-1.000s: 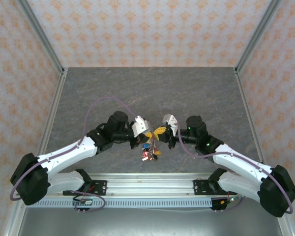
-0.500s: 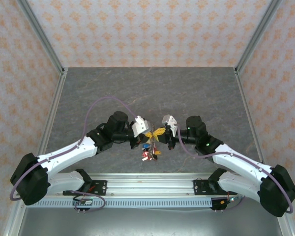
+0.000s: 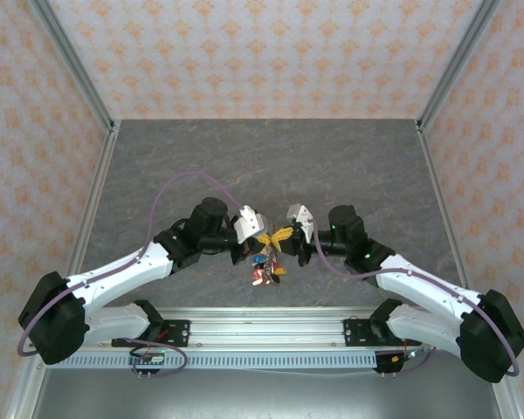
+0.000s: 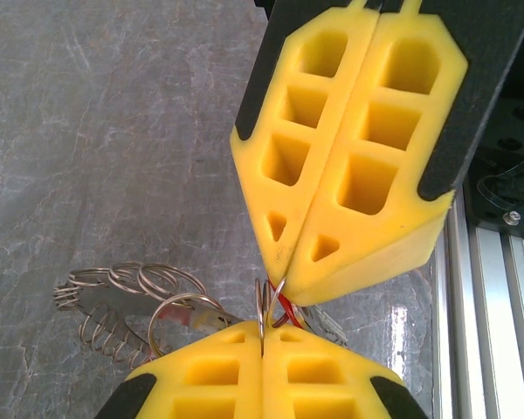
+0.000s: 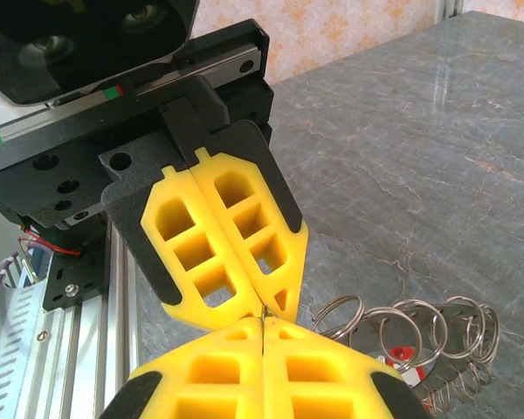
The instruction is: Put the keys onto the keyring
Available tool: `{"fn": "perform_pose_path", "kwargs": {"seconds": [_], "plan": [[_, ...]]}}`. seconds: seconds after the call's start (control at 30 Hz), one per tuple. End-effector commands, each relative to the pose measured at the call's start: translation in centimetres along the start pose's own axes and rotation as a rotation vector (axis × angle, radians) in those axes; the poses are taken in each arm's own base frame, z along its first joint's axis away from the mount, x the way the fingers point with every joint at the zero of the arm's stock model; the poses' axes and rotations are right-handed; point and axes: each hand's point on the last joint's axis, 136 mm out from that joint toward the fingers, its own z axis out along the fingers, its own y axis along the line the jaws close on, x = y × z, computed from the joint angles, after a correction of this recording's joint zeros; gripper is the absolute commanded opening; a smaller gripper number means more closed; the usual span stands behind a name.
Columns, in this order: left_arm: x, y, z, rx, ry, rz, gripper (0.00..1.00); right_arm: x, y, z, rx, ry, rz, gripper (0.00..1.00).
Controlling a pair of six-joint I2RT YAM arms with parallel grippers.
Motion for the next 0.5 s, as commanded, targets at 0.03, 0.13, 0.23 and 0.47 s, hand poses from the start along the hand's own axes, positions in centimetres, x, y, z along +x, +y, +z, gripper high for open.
{"fn": "perform_pose_path", "kwargs": {"seconds": [0.03,0.13,0.23,0.47], "plan": [[-3.8,0.1,-0.9,-0.02,-0.102,0.071,0.0,-2.1,0.0,0.1,0.018,-0.041,-0.044,0.0],[-3.8,0.0,-0.9,-0.015,-0.104,0.075,0.0,-2.4,-1.1,0.0,0.078,-0.056,-0.039,0.0],[-3.9,-0.1,-0.9,-0.009,-0.107,0.08,0.0,-1.9,-1.8,0.0,0.119,-0.033,-0.033,0.0],[-3.7,-0.2,-1.0,-0.012,-0.116,0.091,0.0,-1.4,-4.1,-0.7,0.264,-0.012,0.04,0.0]]}}
